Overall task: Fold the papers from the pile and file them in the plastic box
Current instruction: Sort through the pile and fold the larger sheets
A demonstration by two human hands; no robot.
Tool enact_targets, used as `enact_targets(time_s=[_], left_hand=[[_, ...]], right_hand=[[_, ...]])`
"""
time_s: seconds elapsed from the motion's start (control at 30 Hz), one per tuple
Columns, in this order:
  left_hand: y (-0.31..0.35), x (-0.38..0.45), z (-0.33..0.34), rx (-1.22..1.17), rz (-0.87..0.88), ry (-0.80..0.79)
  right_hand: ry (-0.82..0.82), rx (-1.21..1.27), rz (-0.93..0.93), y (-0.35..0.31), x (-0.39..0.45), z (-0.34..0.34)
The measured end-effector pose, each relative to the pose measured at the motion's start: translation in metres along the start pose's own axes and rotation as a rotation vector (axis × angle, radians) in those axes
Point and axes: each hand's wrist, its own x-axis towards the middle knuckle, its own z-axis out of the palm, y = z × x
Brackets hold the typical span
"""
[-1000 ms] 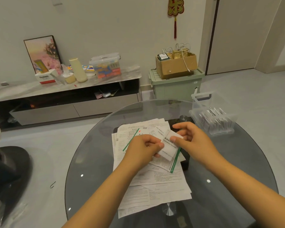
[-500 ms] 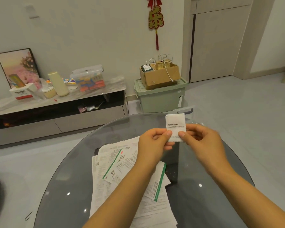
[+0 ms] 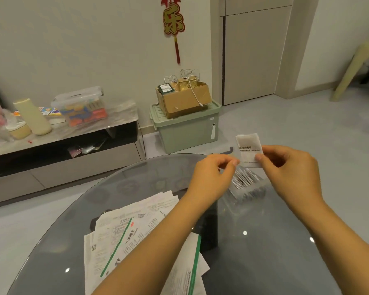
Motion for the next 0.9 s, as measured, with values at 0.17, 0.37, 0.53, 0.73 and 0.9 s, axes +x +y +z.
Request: enact_targets(time_s=[0.17,0.37,0.53,0.73,0.9], left_hand=[[-0.006,0.016,0.013,0.45,0.285,-0.323],[-0.003,0.024,0.026,0.635,0.433,-0.494],[-0.005,0.03,0.031,0.749,0.445,-0.494],[-0.004,0.031,0.03,0.758,0.415,-0.499],[-0.007,0.029,0.03,0.758,0.449,-0.46]], right_hand=[[-0.015,-0.212,0.022,0.019,0.014,0.0],[-0.033,-0.302,0.034,0.02,0.016,0.001],[-0.088,-0.403,0.025,0.022,0.017,0.001],[-0.115,-0.494,-0.024,0.026,0.017,0.007],[-0.152,-0.514,-0.006,0.027,0.018,0.011]])
